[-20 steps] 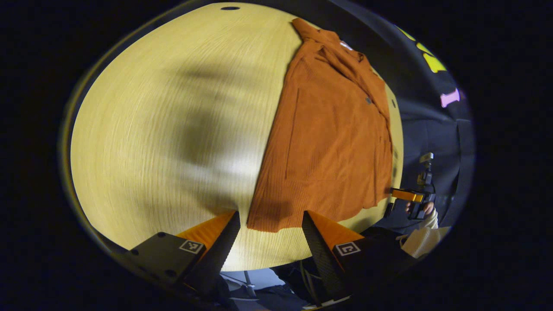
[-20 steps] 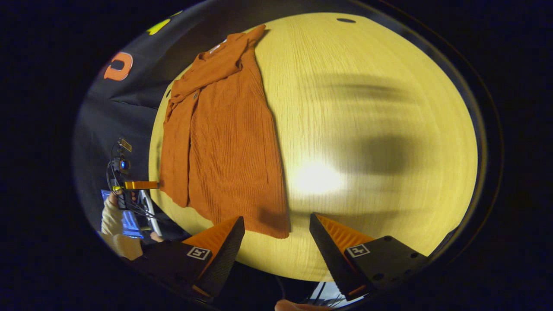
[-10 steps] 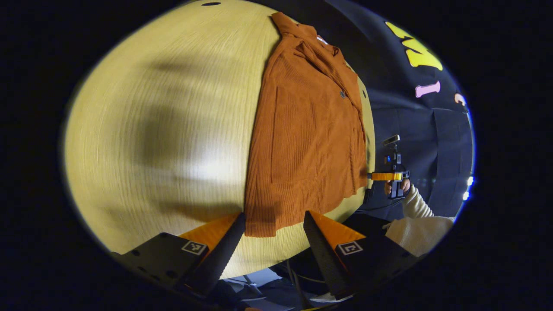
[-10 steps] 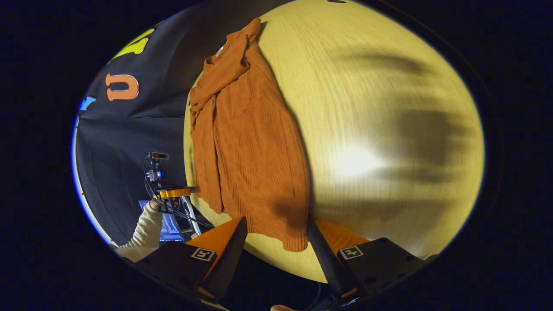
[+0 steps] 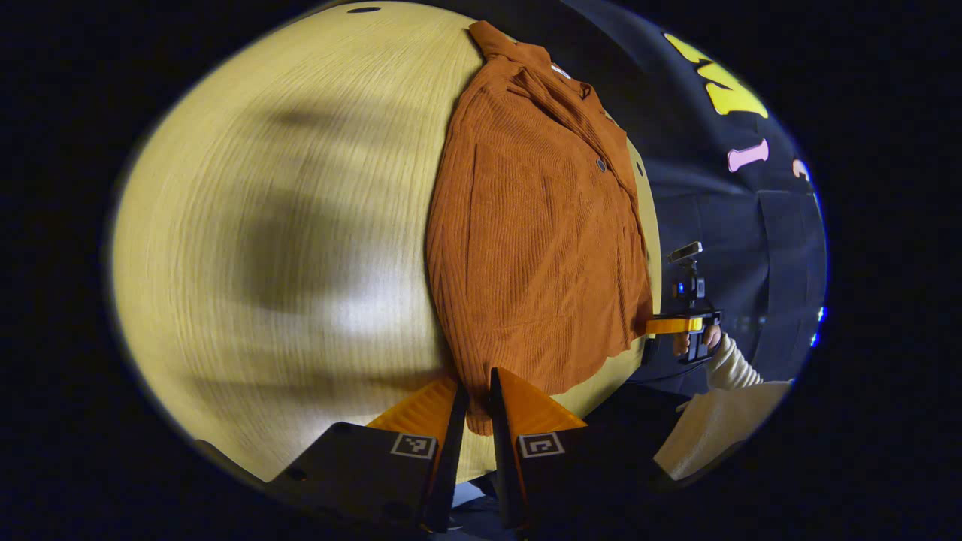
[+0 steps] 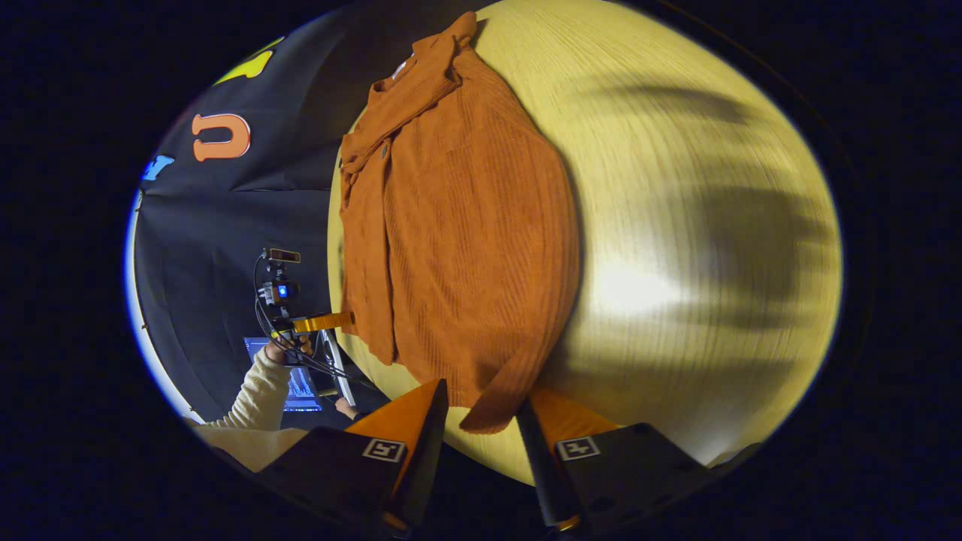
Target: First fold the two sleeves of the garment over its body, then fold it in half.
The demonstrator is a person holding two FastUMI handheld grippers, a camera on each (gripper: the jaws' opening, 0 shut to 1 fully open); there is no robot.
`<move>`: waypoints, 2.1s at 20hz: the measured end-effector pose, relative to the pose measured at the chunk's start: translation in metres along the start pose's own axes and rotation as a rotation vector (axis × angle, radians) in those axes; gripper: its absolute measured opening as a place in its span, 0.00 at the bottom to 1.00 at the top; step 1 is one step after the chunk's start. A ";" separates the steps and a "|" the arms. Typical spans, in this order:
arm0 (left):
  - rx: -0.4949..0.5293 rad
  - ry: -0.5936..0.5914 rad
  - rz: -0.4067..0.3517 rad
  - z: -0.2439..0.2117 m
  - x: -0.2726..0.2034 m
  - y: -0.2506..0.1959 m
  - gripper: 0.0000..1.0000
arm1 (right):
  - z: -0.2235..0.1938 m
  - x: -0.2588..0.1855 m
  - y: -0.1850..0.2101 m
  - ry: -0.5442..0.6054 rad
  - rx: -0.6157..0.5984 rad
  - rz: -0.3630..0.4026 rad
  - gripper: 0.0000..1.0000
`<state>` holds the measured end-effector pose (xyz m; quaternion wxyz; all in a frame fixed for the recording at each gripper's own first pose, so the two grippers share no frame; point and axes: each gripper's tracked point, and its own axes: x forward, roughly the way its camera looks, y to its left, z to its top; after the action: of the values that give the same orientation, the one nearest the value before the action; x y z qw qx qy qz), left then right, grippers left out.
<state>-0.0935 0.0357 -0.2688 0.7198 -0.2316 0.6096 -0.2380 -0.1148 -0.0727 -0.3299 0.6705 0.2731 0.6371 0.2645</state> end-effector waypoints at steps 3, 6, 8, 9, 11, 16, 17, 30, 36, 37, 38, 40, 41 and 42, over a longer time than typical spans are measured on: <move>0.011 0.008 0.042 -0.004 0.001 0.008 0.22 | 0.006 -0.001 -0.002 -0.022 0.047 0.010 0.46; -0.067 0.006 0.073 -0.002 0.002 0.003 0.16 | 0.005 0.000 -0.015 -0.059 0.028 -0.027 0.22; -0.067 0.002 0.118 -0.001 0.007 0.001 0.13 | 0.005 0.001 -0.014 -0.081 0.018 -0.037 0.13; -0.044 -0.001 0.139 0.001 0.010 0.000 0.10 | 0.009 0.002 -0.014 -0.094 0.001 -0.046 0.09; -0.012 -0.008 0.199 0.006 0.015 0.000 0.04 | 0.005 0.002 -0.013 -0.113 -0.039 -0.078 0.08; 0.064 -0.092 0.287 0.018 0.012 -0.016 0.03 | 0.006 -0.015 0.006 -0.143 -0.115 -0.093 0.04; 0.067 -0.130 0.295 0.023 0.009 -0.022 0.03 | 0.006 -0.021 0.014 -0.156 -0.120 -0.079 0.04; 0.124 -0.503 0.222 0.186 -0.104 -0.153 0.03 | 0.137 -0.130 0.189 -0.459 -0.346 0.088 0.03; 0.127 -0.648 0.221 0.321 -0.107 -0.160 0.03 | 0.270 -0.143 0.223 -0.595 -0.274 0.097 0.03; 0.104 -0.666 0.222 0.343 -0.100 -0.156 0.03 | 0.294 -0.141 0.221 -0.615 -0.237 0.097 0.04; 0.091 -0.686 0.233 0.364 -0.092 -0.149 0.03 | 0.320 -0.138 0.217 -0.637 -0.201 0.092 0.04; 0.084 -0.711 0.257 0.408 -0.067 -0.131 0.03 | 0.367 -0.118 0.198 -0.674 -0.136 0.084 0.03; 0.090 -0.719 0.264 0.425 -0.053 -0.124 0.03 | 0.393 -0.107 0.185 -0.699 -0.088 0.071 0.03; 0.079 -0.731 0.270 0.441 -0.038 -0.115 0.03 | 0.420 -0.097 0.168 -0.746 -0.027 0.048 0.03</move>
<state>0.3296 -0.0109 -0.1018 0.9227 -0.1910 0.3283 -0.0664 0.2988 -0.0337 -0.1267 0.8537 0.3567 0.3387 0.1709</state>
